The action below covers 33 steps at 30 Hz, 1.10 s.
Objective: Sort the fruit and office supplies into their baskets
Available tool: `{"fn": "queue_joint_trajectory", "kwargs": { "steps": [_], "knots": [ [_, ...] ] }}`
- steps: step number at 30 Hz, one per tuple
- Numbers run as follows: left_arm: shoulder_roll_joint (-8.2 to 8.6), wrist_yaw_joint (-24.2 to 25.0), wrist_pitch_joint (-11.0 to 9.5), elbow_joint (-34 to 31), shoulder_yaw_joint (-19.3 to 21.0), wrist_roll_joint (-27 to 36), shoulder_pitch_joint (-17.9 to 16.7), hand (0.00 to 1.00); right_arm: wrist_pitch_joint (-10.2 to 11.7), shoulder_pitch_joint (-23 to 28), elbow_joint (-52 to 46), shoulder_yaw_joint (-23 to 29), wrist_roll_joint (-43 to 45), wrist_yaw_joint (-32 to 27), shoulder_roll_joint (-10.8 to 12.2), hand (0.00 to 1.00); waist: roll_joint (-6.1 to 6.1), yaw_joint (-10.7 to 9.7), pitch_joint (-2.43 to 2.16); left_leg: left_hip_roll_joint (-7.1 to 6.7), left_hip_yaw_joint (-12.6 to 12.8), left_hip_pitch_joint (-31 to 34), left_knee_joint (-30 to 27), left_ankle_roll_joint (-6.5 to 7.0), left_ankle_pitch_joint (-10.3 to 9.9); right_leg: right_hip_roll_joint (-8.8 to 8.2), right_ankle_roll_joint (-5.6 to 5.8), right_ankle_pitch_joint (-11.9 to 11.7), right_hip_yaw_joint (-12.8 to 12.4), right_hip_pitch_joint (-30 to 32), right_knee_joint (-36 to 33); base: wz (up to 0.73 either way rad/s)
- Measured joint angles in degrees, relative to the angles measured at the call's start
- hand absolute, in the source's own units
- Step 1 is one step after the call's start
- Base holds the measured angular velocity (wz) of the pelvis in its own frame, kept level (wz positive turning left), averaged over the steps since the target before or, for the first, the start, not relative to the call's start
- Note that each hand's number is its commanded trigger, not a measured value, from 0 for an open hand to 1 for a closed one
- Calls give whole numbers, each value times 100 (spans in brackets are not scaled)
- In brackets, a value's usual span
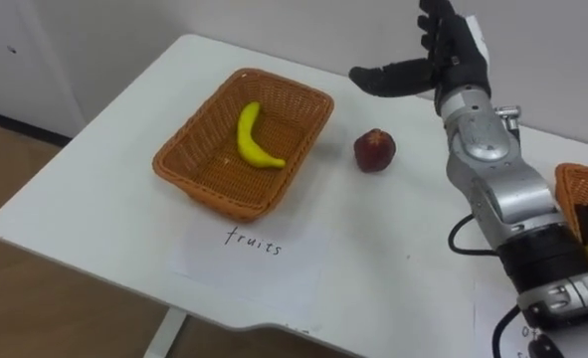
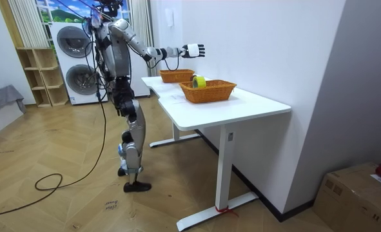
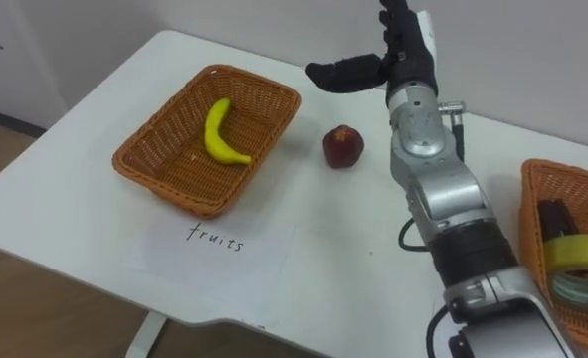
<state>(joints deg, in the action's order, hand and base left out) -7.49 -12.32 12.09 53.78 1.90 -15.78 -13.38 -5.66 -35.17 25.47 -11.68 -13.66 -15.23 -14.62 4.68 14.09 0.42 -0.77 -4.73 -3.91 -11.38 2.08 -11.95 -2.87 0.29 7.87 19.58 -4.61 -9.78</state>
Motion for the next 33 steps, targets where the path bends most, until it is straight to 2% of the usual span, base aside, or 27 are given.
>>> {"fn": "queue_joint_trajectory", "kwargs": {
  "steps": [3, 5, 15, 19, 26, 33],
  "knots": [
    [11, -3, 2, 1, -1, -3, -7, 0, 1, 18, 131, -2, 1, 17, 0, 0, 30, 28, -29, 7, 61, 11, 5, 0, 0, 12, -12, -8, -97, 37, 0, -10],
    [16, -3, 8, 1, -15, -3, -16, 0, 1, 50, 209, -13, 0, 65, 0, 0, 32, 22, -31, 4, 76, 10, 1, 0, 0, 8, -13, -9, -109, 37, 0, -5],
    [34, 51, 11, 196, -17, 9, 4, 0, -6, 103, 639, -14, 35, 509, 1, 0, -74, -55, -22, 5, 91, 27, 38, 0, 1, 11, -16, -14, -67, 76, 6, -1],
    [38, 51, 43, 224, -126, 16, 0, 0, -6, 104, 961, -68, 36, 553, 3, 0, -72, -49, -24, 8, 113, 21, 45, 2, 3, 8, -16, -14, -93, 114, 12, -2],
    [54, 42, 39, 320, -160, 46, 35, 0, -6, 256, 979, -67, 35, 609, 25, 0, -73, -2, -23, 7, 197, 21, 48, 8, 8, 10, -16, -14, -220, 156, 12, -7],
    [64, 30, 9, 361, -162, 48, 8, 0, -6, 377, 979, -67, 39, 668, 29, 0, -51, 6, -10, 15, 225, 20, 52, 8, 8, 1, -16, -15, -214, 162, 1, -1]
  ]
}}
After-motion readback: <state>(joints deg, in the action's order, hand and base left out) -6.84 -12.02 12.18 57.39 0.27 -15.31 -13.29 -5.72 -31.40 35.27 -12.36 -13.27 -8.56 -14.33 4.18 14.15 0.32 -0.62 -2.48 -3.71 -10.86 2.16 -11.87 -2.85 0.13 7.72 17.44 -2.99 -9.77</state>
